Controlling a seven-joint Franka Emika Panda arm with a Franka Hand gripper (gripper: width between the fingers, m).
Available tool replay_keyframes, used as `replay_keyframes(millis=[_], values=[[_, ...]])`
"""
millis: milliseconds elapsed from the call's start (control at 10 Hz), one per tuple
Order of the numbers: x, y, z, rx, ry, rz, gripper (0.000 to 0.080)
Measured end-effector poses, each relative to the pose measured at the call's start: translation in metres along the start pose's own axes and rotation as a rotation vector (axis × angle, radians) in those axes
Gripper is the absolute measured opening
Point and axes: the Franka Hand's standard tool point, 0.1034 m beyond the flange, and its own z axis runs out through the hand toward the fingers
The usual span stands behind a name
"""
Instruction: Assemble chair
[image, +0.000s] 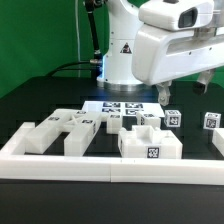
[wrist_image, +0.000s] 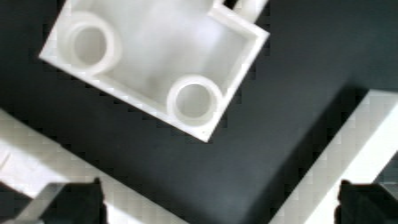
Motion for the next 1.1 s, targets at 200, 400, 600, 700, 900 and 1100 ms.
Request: replay_keyframes(millis=[200,400,600,700,900,1100], values=[[0.0,-0.001,0.0,0.004,0.002,0.116,0.0649],[-0.004,-0.002,0.005,0.001,0.012,0.262,0.0649],[-0.01,-0.002,0.019,-0.006,0.043,0.373,0.0649],[-0.012,-0.002,0.026,-0.008,0.061,0.423,0.0649],[-0.014,-0.005,0.043,-0.011,0.096,0.461,0.0649],[-0.014,-0.006,0.045,-0.001,0.096,0.488,0.0649]])
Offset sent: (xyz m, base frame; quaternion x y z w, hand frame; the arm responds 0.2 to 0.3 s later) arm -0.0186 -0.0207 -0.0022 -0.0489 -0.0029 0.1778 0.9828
